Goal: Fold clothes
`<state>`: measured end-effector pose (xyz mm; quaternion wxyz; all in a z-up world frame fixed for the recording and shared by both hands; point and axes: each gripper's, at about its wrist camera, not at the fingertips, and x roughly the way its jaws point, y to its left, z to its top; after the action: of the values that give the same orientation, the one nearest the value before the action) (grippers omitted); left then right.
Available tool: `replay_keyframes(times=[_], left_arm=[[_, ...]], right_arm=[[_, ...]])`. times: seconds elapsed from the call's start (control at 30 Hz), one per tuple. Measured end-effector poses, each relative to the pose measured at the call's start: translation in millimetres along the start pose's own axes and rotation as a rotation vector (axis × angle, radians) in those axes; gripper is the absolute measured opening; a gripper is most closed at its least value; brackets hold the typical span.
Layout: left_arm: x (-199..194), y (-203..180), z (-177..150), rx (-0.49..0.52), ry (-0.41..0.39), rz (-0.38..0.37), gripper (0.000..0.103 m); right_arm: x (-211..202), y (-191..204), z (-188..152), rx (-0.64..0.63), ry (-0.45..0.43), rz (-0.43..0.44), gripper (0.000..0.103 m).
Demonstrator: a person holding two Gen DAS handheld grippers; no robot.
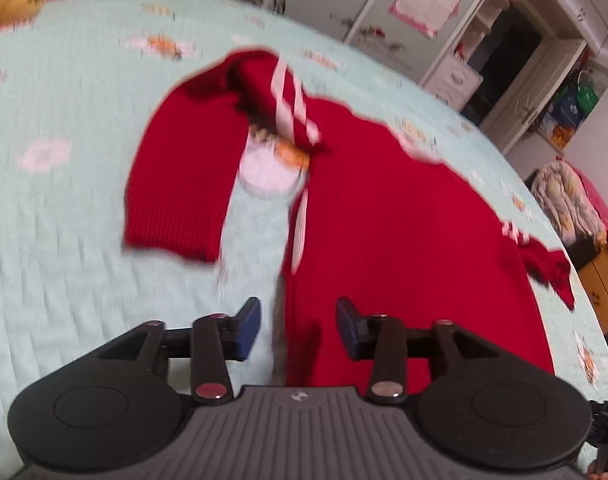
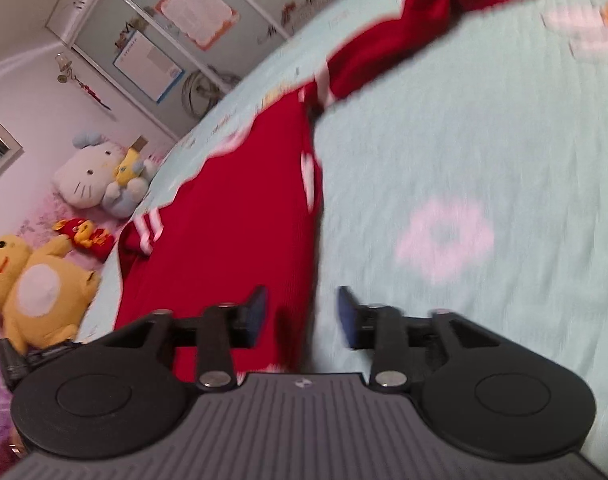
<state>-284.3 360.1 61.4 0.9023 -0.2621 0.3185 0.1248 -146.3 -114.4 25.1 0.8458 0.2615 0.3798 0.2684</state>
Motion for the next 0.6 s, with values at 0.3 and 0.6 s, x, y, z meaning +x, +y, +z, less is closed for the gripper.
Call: replay_keyframes(times=[0.3, 0.6], left_arm=[[80, -6, 62, 0.019, 0.02, -0.002, 0.06], [120, -12, 70, 0.05, -0.003, -0.021, 0.069]], right_arm=[[89, -16, 80, 0.008, -0.017, 0.012, 0.064], [165, -24, 125, 0.032, -0.032, 0.135, 0.068]])
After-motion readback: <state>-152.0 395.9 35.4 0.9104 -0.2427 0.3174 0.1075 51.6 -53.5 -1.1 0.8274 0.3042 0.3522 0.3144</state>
